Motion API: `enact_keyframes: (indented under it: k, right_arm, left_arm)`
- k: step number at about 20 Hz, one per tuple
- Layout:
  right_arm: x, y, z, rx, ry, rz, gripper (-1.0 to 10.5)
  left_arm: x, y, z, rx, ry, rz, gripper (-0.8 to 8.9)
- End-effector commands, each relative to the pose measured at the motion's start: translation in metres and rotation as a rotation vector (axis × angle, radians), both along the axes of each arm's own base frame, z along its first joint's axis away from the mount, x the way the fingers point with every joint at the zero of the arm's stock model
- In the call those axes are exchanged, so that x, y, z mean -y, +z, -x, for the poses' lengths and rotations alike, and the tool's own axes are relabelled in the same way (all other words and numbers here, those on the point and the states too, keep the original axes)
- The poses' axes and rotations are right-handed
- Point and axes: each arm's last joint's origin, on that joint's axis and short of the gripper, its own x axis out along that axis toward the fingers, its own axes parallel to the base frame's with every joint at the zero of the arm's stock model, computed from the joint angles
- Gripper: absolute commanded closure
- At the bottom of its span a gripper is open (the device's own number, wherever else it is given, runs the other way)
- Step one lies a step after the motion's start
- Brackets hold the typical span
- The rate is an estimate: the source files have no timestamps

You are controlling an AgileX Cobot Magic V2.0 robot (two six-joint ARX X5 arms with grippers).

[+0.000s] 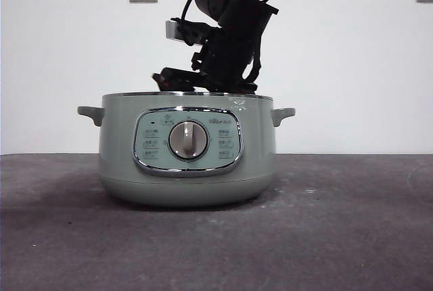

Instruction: Pick up the pumpkin,open the lid,put the pumpkin in the pot,close the lid

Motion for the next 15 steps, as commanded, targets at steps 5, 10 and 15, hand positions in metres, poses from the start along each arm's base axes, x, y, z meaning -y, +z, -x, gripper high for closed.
enact_keyframes:
  k: [5, 10, 15]
  right_arm:
    - [0.032, 0.082, 0.029, 0.131, -0.132, -0.023, 3.5]
    - [0.115, 0.191, 0.107, 0.284, -0.364, -0.111, 3.5]
    - [0.167, 0.245, 0.181, 0.424, -0.383, -0.249, 3.5]
  left_arm:
    - [0.012, 0.005, -0.022, 0.048, -0.032, 0.020, 8.22]
    - [0.046, -0.007, -0.084, 0.025, -0.132, 0.057, 8.22]
    - [0.075, -0.033, -0.142, -0.007, -0.159, 0.056, 8.22]
